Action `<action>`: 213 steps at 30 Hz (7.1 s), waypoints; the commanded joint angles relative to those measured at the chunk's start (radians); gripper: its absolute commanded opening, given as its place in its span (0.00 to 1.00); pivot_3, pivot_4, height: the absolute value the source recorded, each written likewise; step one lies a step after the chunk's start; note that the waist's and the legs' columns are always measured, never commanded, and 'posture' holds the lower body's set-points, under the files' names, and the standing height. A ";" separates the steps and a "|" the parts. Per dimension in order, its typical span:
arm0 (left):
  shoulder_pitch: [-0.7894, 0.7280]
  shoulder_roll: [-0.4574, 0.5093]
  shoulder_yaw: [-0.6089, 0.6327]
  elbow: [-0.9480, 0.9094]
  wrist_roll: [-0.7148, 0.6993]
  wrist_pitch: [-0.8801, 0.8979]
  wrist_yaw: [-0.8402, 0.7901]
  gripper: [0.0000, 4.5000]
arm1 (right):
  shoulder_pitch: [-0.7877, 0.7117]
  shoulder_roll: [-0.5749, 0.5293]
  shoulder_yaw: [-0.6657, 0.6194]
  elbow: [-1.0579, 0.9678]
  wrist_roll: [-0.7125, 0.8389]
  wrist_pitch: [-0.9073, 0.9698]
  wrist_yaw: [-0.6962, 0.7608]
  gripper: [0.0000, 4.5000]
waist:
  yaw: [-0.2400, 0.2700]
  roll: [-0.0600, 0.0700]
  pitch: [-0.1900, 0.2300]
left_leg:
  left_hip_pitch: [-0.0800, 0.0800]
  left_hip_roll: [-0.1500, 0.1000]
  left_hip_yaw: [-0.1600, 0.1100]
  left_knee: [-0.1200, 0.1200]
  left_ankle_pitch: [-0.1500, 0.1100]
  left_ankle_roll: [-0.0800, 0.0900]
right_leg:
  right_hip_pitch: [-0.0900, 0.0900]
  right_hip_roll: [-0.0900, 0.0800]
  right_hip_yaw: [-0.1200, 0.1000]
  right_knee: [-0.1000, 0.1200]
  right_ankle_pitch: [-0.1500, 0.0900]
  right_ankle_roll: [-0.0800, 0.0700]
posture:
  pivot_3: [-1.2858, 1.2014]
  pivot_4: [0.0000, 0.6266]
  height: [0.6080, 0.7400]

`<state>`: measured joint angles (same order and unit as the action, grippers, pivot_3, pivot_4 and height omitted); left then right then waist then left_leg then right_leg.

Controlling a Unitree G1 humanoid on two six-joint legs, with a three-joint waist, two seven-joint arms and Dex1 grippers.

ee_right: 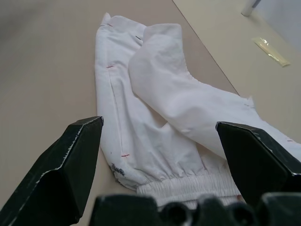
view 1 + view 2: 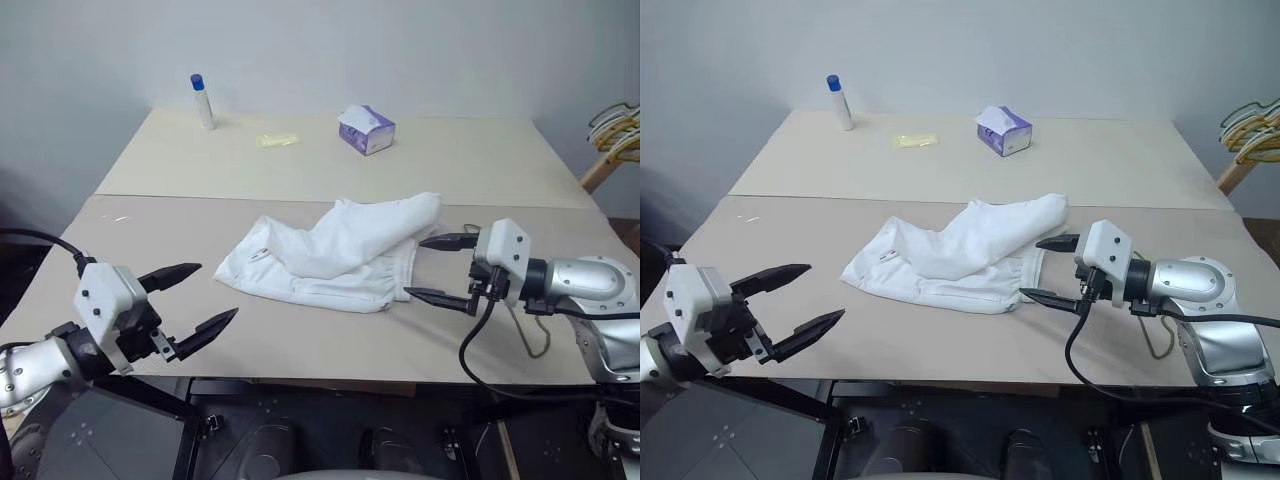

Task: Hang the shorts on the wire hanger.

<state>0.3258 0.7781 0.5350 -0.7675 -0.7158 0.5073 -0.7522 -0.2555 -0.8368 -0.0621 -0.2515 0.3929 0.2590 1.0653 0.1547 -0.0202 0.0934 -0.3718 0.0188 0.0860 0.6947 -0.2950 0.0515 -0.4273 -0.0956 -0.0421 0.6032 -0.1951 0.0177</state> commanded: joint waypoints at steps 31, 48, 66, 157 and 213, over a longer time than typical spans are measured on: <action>-0.086 0.031 -0.038 0.021 0.004 0.012 -0.012 1.00 | -0.162 0.082 0.529 0.079 -0.797 0.051 -0.233 0.91 | -0.009 -0.001 0.015 | -0.001 0.001 0.000 0.000 0.001 -0.002 | -0.002 0.002 -0.001 0.000 -0.001 0.001 | 0.63 0.17 1.00; -0.071 0.110 -0.238 0.133 0.424 -0.244 0.002 1.00 | -0.164 0.056 0.471 0.129 -0.864 -0.098 -0.244 0.01 | -0.003 0.000 0.015 | 0.000 -0.001 -0.002 0.000 0.001 -0.003 | 0.000 0.001 -0.001 0.000 -0.001 0.002 | 0.63 0.16 1.00; -0.532 0.093 -0.766 0.805 1.117 -0.878 0.033 0.86 | -0.119 0.014 0.368 0.016 -0.774 -0.149 -0.171 0.00 | -0.003 0.005 0.009 | -0.017 -0.002 0.007 0.001 0.003 -0.005 | -0.010 0.003 -0.007 -0.006 0.008 0.001 | 0.59 0.10 1.00; 0.033 0.605 -0.402 0.388 0.223 -0.849 -0.386 0.01 | -0.396 -0.038 0.502 0.966 -0.724 -1.469 -0.502 0.00 | -0.124 0.001 -0.013 | 0.020 -0.001 0.010 -0.013 0.009 -0.006 | 0.007 0.001 0.008 0.008 0.000 -0.002 | 0.59 0.13 1.00; -0.830 0.183 -0.578 1.050 0.492 -1.064 0.041 0.01 | -0.754 0.133 0.423 1.415 -0.700 -1.411 -0.647 0.00 | -0.162 -0.002 -0.025 | -0.003 -0.001 0.015 -0.013 0.021 -0.023 | -0.012 0.001 -0.014 0.007 0.018 -0.007 | 0.59 0.02 1.00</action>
<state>-0.5425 0.8933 -0.1343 0.3756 -0.1424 -0.6012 -0.6538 -1.0179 -0.6679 0.3863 1.1846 -0.3713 -1.1238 0.3473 -0.0070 -0.0227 0.0684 -0.3748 0.0183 0.1006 0.6820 -0.2735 0.0291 -0.4399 -0.0950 -0.0558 0.6103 -0.1768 0.0104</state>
